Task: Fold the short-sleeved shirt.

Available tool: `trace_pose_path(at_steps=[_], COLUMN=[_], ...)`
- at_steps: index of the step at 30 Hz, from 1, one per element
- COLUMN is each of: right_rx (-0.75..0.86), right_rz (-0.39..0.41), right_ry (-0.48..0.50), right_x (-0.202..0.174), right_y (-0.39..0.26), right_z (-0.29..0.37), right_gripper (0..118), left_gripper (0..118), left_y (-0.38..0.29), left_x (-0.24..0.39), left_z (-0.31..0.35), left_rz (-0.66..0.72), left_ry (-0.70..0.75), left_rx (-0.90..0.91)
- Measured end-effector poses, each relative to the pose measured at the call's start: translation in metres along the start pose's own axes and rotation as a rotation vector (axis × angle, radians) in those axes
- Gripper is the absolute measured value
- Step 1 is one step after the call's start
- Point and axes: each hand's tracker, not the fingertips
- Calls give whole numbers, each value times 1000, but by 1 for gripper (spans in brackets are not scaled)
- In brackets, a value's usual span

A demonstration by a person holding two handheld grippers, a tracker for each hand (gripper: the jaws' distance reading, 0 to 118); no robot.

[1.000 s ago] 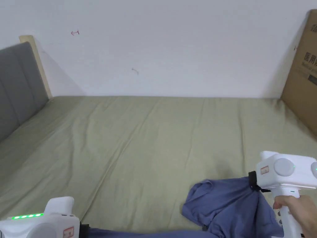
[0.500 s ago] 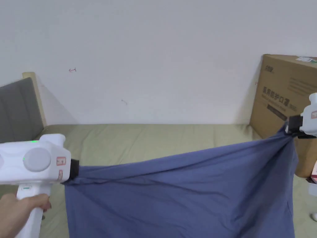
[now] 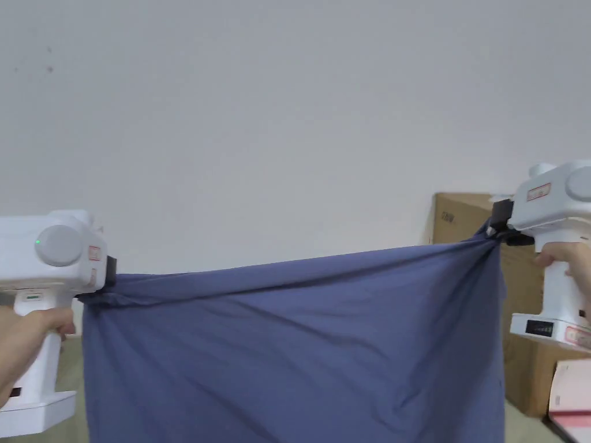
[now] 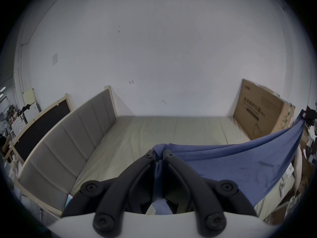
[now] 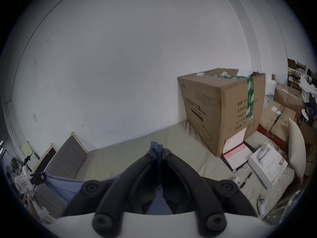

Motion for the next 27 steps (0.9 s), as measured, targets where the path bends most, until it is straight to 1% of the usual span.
trace_pose_path(at_steps=[2,5,7,10,11,14,15,16,17,18,19,20,22,23,24,25,27], right_rx=[36,106,131,193,210,230,227,226,214,204,192,153,93,52,21,-16,-107], right_rz=[8,3,28,43,47,91,88,71,57,61,72,122,169,174,158,146,135], right_ry=[4,18,7,3,2,1,6,25,37,34,16,-37,-85,-101,-104,-100,-129], right_x=[-13,-35,-50,-71,-78,-90,-90,-90,-89,-88,-87,-87,-83,-79,-75,-69,-56], right_y=[26,67,93,122,128,133,131,125,120,113,103,89,60,42,22,2,-42], right_z=[-7,-15,-21,-27,-29,-35,-40,-43,-50,-60,-71,-84,-115,-133,-150,-167,-204], right_gripper=[5,5,5,5,5,5,5,5,5,5,5,5,5,5,5,5,5], left_gripper=[5,5,5,5,5,5,5,5,5,5,5,5,5,5,5,5,5], left_y=[32,80,106,136,144,152,150,146,139,130,119,105,73,54,33,14,-31], left_x=[-2,-1,1,0,-1,0,2,4,5,5,4,4,9,14,19,23,29], left_z=[-11,-17,-19,-27,-30,-48,-56,-65,-74,-84,-93,-106,-134,-152,-170,-187,-224], left_rz=[-8,19,-12,4,43,16,-36,-51,-50,-40,-14,-8,-21,-69,-96,-108,-106], left_ry=[-3,14,41,44,43,88,120,137,135,133,121,108,125,142,170,190,185], left_rx=[18,114,161,186,211,248,238,234,218,198,185,167,123,90,60,26,-46])
